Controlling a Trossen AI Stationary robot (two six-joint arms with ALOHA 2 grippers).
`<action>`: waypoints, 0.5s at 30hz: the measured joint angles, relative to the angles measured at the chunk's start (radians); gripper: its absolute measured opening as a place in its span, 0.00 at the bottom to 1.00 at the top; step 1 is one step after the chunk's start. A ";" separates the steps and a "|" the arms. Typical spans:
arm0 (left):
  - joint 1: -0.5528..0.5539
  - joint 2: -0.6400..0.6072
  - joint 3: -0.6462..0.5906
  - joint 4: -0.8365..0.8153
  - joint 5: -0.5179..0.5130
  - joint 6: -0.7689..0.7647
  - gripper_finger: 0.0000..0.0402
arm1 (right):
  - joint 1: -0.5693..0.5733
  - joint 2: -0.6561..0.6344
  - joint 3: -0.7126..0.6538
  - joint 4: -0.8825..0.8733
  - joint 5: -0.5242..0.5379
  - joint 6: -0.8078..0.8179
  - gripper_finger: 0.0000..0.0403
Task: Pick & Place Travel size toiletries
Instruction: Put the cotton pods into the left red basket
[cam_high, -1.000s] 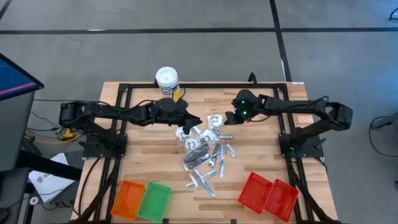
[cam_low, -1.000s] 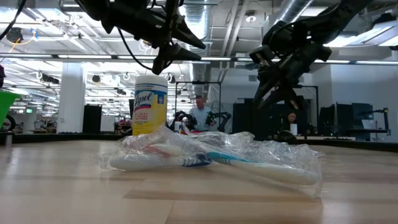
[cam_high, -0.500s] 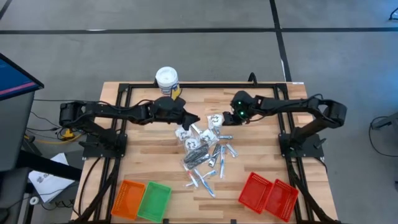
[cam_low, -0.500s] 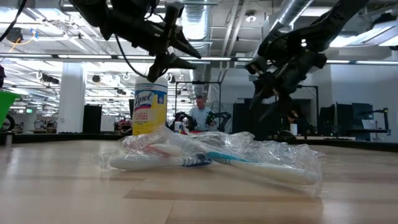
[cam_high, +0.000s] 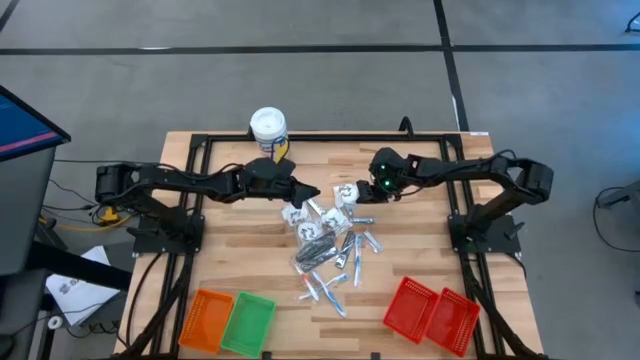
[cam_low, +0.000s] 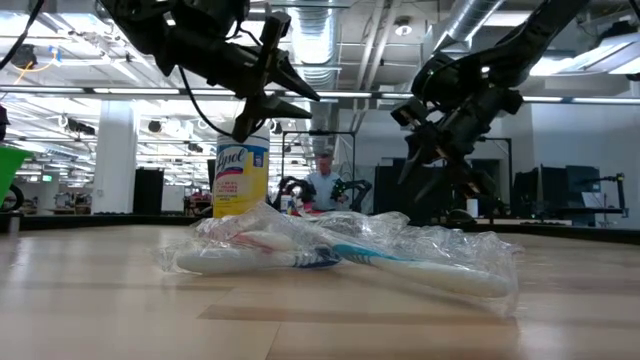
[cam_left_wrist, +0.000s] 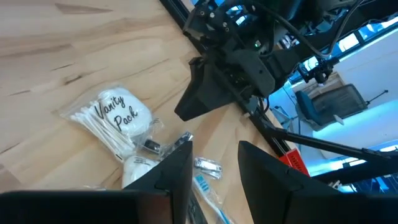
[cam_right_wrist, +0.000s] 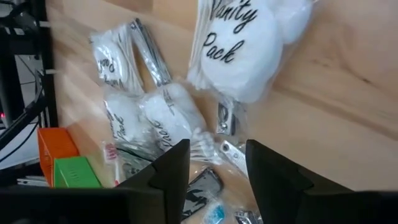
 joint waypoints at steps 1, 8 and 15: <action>0.000 0.000 0.000 0.001 0.000 0.001 0.31 | -0.001 0.000 0.000 0.000 0.001 0.003 0.38; 0.000 0.000 0.000 0.026 0.000 0.008 0.31 | -0.019 0.000 0.000 -0.011 0.030 0.010 0.43; 0.000 0.000 0.000 0.038 0.000 0.010 0.31 | -0.039 0.000 0.000 -0.011 0.052 0.006 0.47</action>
